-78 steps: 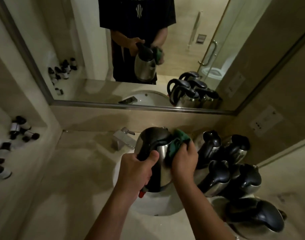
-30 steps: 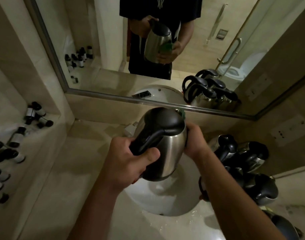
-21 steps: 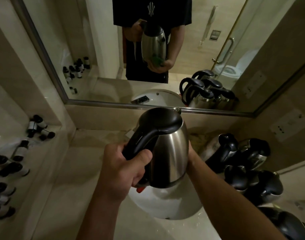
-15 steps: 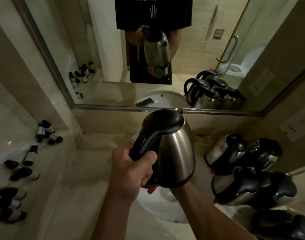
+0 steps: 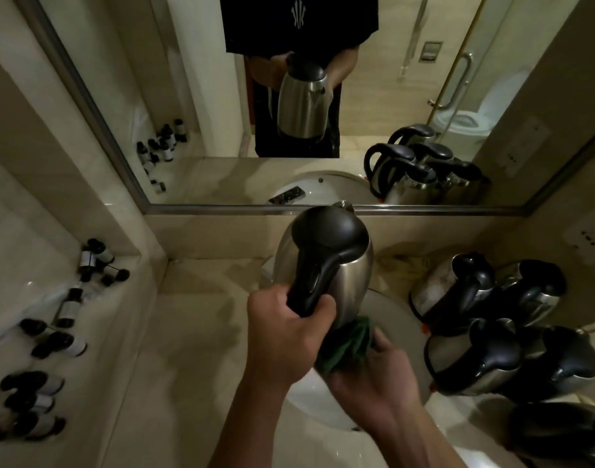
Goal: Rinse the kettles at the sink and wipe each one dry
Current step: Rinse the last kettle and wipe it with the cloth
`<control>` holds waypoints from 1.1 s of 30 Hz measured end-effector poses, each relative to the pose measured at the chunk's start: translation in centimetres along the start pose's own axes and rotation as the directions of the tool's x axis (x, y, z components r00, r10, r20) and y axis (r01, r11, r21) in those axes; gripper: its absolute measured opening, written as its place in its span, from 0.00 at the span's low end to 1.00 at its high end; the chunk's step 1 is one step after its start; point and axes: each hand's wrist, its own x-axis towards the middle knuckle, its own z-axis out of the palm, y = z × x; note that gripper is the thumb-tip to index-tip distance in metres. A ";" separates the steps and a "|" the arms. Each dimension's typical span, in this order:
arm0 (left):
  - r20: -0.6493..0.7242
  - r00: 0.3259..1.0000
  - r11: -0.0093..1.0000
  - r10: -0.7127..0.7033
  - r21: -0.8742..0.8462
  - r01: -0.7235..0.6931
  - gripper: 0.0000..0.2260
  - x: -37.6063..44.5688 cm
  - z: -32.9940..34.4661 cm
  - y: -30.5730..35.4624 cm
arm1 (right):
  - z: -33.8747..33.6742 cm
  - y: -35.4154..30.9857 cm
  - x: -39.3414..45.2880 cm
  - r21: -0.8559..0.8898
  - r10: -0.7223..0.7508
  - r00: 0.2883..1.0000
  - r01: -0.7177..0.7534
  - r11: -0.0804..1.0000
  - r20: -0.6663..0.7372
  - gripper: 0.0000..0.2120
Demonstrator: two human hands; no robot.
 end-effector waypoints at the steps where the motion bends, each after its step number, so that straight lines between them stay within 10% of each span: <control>1: 0.003 1.000 1.000 -0.012 0.007 0.012 0.18 -0.2 0.2 0.0 | 0.1 -0.6 0.3 -0.056 -0.021 0.999 0.023 0.998 0.031 0.28; 9: 0.034 0.999 0.999 -0.024 -0.042 0.025 0.21 -0.5 1.1 1.8 | 5.9 -5.1 1.7 -0.598 -0.511 0.859 0.390 0.700 -0.037 0.24; 12: 0.029 0.996 0.978 -0.089 -0.186 0.093 0.14 0.1 0.9 2.4 | 6.2 -2.3 -0.2 -0.670 -0.736 0.511 0.735 0.105 0.444 0.22; 16: 0.069 0.995 0.950 -0.075 -0.297 0.093 0.13 0.7 -0.2 3.3 | 2.0 1.2 1.0 -0.321 -0.355 0.069 0.609 -0.725 0.932 0.27; 19: 0.106 0.994 0.972 0.005 -0.235 0.021 0.13 0.2 -1.0 3.9 | -1.4 0.6 3.3 -0.409 -0.428 0.135 0.637 -0.653 0.894 0.29; 22: 0.098 0.995 0.989 -0.013 -0.147 0.028 0.18 0.0 -1.2 3.7 | 0.1 -1.3 3.7 -0.639 -0.727 0.355 0.755 -0.148 0.587 0.20; 25: 0.123 0.991 0.986 -0.046 -0.152 0.065 0.17 0.0 -1.5 3.4 | 5.7 -4.4 1.7 -0.645 -0.610 0.698 0.669 0.369 0.375 0.20; 27: 0.130 0.987 0.975 -0.095 -0.187 0.119 0.15 0.1 -1.5 3.1 | 8.1 -4.8 -0.2 -0.705 -0.536 0.701 0.664 0.250 0.471 0.22; 31: 0.119 0.981 0.939 -0.154 -0.292 0.183 0.15 -0.1 -1.2 2.8 | 6.3 -1.8 -1.2 -0.385 -0.283 0.261 0.622 -0.682 0.923 0.23; 33: 0.143 0.980 0.931 -0.139 -0.319 0.179 0.16 -0.2 -1.4 2.6 | 2.4 -1.4 0.5 -0.194 -0.129 0.154 0.554 -0.810 0.980 0.25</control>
